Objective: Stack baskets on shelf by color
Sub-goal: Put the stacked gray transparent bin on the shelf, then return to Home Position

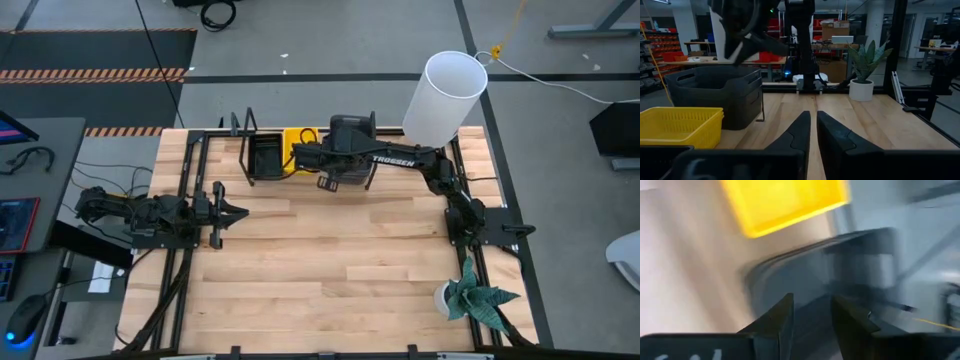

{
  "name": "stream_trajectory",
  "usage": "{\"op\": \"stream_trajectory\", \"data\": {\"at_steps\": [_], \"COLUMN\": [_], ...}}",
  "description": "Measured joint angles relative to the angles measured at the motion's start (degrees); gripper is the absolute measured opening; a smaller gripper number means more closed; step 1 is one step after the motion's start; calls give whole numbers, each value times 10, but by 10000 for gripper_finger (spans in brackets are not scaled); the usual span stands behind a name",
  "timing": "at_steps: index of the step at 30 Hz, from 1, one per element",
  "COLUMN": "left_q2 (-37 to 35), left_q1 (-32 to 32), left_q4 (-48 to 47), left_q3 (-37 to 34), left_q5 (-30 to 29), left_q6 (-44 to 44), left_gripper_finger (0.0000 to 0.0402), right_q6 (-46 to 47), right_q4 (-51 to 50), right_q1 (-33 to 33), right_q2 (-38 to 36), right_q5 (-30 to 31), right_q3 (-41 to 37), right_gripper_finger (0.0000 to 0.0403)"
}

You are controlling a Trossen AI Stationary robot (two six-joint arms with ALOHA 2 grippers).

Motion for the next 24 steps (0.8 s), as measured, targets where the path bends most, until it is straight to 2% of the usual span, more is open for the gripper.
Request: {"op": "stream_trajectory", "data": {"at_steps": [3, 6, 9, 12, 15, 24], "left_q2": [0, 0, 0, 0, 0, 0], "left_q1": [0, 0, 0, 0, 0, 0], "left_q4": [0, 0, 0, 0, 0, 0], "left_q3": [0, 0, 0, 0, 0, 0], "left_q5": [0, 0, 0, 0, 0, 0], "left_q6": [0, 0, 0, 0, 0, 0], "left_gripper_finger": [34, 30, 28, 29, 34, 34], "right_q6": [9, 14, 39, 52, 52, 62], "right_q4": [0, 0, 0, 4, 0, 0], "right_q1": [9, 13, 13, 11, 11, 22], "right_q2": [0, 0, 1, 1, -1, -30], "right_q5": [70, 100, 94, 63, 68, 94], "right_q3": [-12, -43, -77, -111, -136, -103], "right_gripper_finger": [127, 121, 116, 112, 108, 103]}}
